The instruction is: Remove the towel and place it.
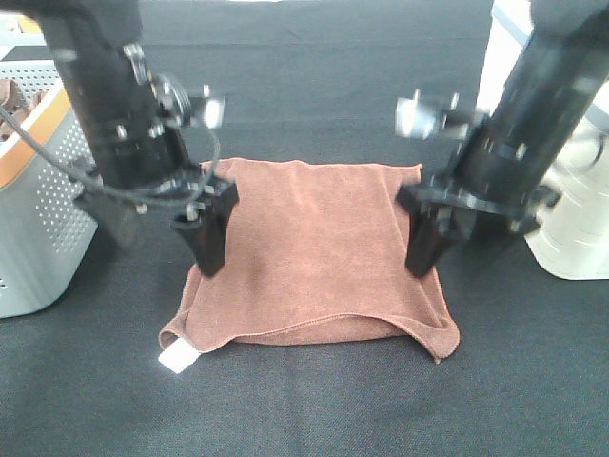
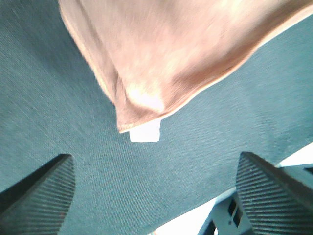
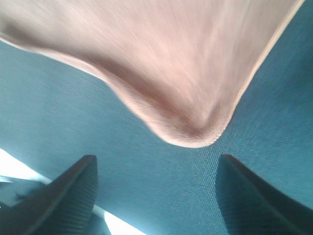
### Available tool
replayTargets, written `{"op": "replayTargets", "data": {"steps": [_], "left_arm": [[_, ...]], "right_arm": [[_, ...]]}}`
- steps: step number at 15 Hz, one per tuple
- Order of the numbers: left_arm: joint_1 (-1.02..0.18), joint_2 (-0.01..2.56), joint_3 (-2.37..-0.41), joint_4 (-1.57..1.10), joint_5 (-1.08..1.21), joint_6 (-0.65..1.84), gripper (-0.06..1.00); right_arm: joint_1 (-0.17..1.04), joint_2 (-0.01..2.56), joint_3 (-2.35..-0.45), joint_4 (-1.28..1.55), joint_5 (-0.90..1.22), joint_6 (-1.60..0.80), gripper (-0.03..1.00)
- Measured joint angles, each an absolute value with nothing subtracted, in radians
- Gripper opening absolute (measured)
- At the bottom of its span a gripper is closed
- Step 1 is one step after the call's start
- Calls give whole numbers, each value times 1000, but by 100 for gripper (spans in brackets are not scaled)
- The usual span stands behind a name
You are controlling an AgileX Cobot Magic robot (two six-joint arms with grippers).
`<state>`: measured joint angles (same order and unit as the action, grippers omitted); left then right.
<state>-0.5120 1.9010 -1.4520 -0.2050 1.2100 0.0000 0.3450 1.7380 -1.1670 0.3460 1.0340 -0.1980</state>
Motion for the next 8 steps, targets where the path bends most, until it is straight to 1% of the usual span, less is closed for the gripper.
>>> {"op": "replayTargets", "data": {"steps": [1, 6, 7, 8], "left_arm": [[-512, 1866, -1452, -205, 1210, 0, 84], [-512, 1535, -1440, -142, 1209, -48, 83], [-512, 1460, -1404, -126, 1210, -62, 83], [-512, 1340, -1325, -91, 1210, -88, 83]], "right_arm": [[345, 1694, -1176, 350, 1045, -195, 66], [345, 1443, -1178, 357, 1149, -194, 66], [345, 1401, -1178, 357, 1164, -194, 66], [345, 1339, -1178, 356, 1198, -194, 66]]}}
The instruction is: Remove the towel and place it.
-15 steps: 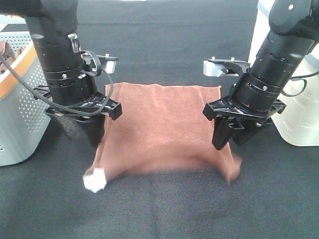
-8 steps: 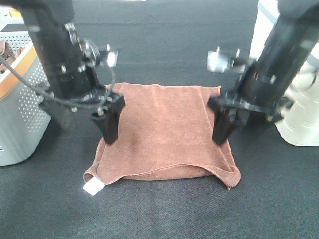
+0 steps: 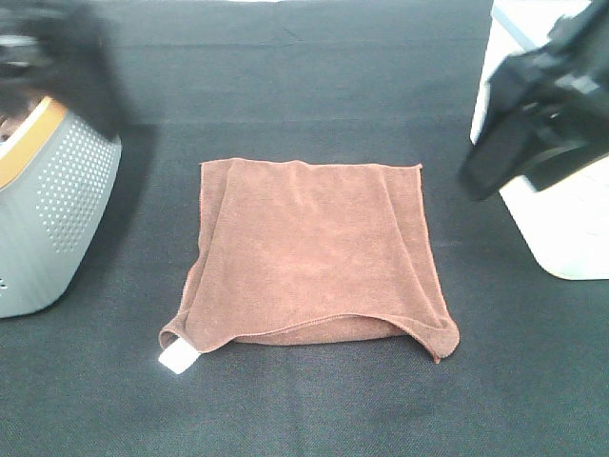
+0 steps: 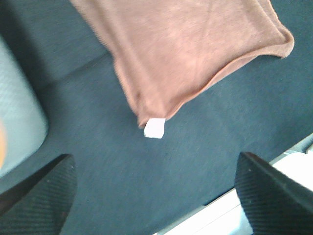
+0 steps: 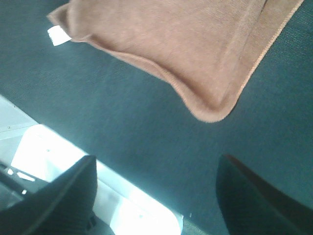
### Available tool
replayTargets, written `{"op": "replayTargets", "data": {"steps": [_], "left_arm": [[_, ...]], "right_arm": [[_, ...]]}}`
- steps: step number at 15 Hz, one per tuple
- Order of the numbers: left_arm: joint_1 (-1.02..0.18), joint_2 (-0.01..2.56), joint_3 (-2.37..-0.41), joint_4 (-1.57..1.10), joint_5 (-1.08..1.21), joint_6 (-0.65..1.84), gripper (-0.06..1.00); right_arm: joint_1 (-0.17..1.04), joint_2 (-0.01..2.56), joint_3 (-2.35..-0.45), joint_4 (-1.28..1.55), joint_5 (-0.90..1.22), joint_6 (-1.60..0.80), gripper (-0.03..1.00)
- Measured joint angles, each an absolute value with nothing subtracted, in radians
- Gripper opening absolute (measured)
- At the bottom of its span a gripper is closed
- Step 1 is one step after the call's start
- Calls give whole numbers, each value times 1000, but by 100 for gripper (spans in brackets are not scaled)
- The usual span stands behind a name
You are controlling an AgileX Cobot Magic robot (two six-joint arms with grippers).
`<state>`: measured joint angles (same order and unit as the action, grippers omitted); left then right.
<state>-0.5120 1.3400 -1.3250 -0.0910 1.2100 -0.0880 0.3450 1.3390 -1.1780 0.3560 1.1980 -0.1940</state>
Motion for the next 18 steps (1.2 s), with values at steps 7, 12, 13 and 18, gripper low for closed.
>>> {"op": "replayTargets", "data": {"steps": [7, 12, 13, 18], "left_arm": [[-512, 704, -797, -23, 1215, -169, 83], [-512, 389, -625, 34, 1217, -127, 83], [-512, 324, -595, 37, 1217, -89, 83], [-512, 167, -523, 26, 1094, 49, 83]], "right_arm": [[345, 1008, -967, 345, 1213, -194, 66], [345, 825, -715, 265, 1218, -194, 66], [345, 774, -660, 234, 1218, -194, 66], [345, 441, -533, 142, 1111, -194, 66]]}}
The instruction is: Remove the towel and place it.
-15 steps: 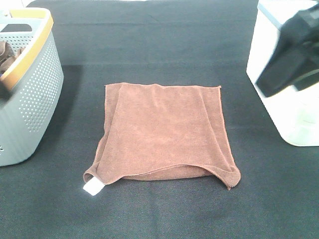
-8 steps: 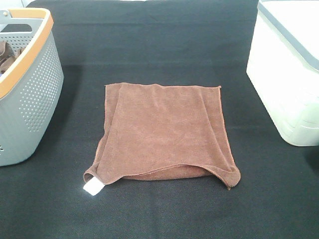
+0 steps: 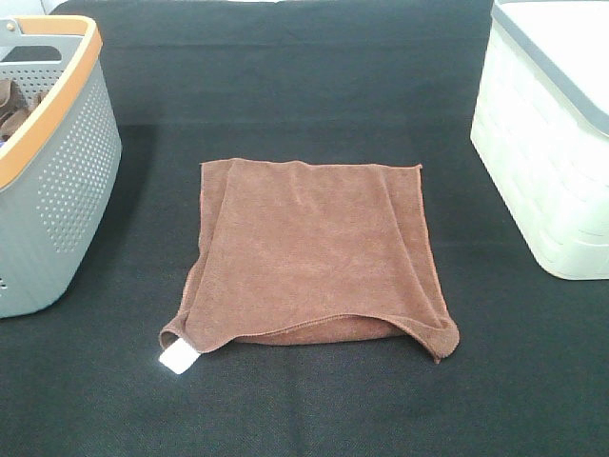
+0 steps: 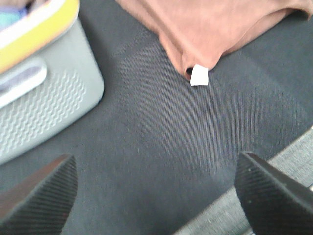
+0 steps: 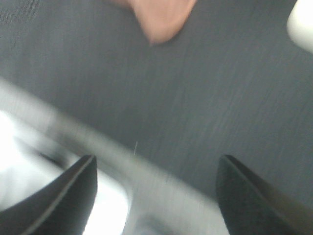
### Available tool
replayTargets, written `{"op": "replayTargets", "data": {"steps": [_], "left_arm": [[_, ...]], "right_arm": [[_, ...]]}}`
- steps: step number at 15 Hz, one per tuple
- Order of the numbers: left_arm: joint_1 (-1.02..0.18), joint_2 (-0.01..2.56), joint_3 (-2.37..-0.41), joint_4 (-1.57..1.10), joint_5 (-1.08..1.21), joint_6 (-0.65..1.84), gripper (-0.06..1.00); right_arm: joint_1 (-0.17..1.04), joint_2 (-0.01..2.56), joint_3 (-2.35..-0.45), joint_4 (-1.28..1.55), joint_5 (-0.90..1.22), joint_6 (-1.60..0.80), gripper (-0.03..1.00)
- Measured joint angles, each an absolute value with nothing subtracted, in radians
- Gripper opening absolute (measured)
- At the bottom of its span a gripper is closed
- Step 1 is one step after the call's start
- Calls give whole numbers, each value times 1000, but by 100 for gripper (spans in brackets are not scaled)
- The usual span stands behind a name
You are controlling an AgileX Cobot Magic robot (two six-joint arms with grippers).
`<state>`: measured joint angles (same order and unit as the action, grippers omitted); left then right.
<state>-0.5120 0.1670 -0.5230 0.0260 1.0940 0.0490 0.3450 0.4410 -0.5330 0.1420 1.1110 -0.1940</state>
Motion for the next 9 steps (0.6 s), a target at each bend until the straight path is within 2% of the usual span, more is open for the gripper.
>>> {"op": "replayTargets", "data": {"steps": [4, 9], "left_arm": [[-512, 167, -500, 0, 1065, 106, 83], [-512, 167, -500, -18, 1062, 118, 83]], "right_arm": [[345, 240, -509, 138, 1068, -194, 66], [345, 215, -509, 138, 1068, -194, 66]]}}
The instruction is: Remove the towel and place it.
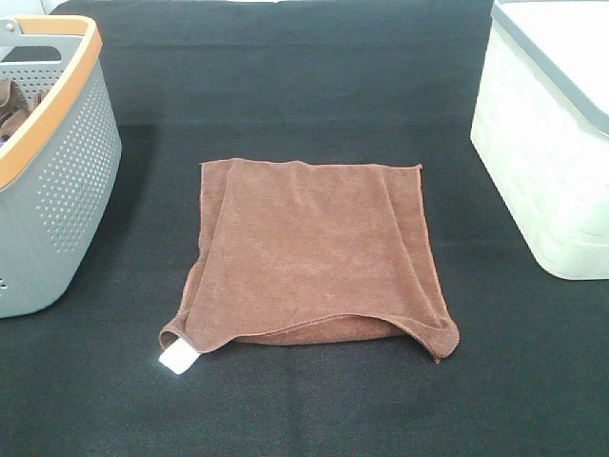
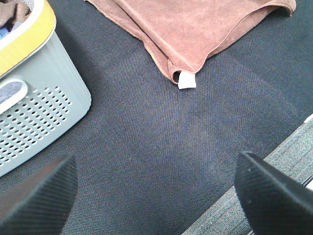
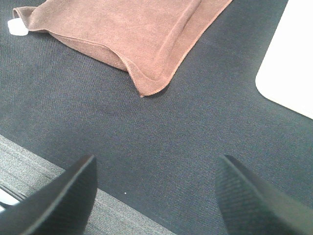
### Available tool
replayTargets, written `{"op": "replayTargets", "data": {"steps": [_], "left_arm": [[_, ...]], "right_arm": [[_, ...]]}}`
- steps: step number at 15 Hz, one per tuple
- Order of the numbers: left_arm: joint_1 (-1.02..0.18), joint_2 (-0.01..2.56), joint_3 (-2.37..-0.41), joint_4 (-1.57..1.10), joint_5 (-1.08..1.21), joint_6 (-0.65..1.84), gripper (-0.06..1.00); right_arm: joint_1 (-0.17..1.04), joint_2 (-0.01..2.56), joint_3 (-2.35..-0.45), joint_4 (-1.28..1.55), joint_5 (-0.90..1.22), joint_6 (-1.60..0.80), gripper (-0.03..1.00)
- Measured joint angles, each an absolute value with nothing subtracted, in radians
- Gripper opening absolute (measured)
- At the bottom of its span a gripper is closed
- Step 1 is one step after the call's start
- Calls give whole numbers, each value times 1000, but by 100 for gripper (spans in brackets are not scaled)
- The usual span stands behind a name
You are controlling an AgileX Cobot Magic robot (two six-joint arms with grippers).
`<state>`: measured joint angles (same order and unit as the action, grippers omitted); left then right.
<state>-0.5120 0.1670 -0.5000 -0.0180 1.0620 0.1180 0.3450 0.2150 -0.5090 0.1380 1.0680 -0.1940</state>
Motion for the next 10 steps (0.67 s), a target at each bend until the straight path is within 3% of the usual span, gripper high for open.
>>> {"op": "replayTargets", "data": {"steps": [10], "left_arm": [[-503, 167, -500, -19, 1060, 118, 83]], "right_arm": [[345, 215, -509, 138, 1068, -194, 66]]}}
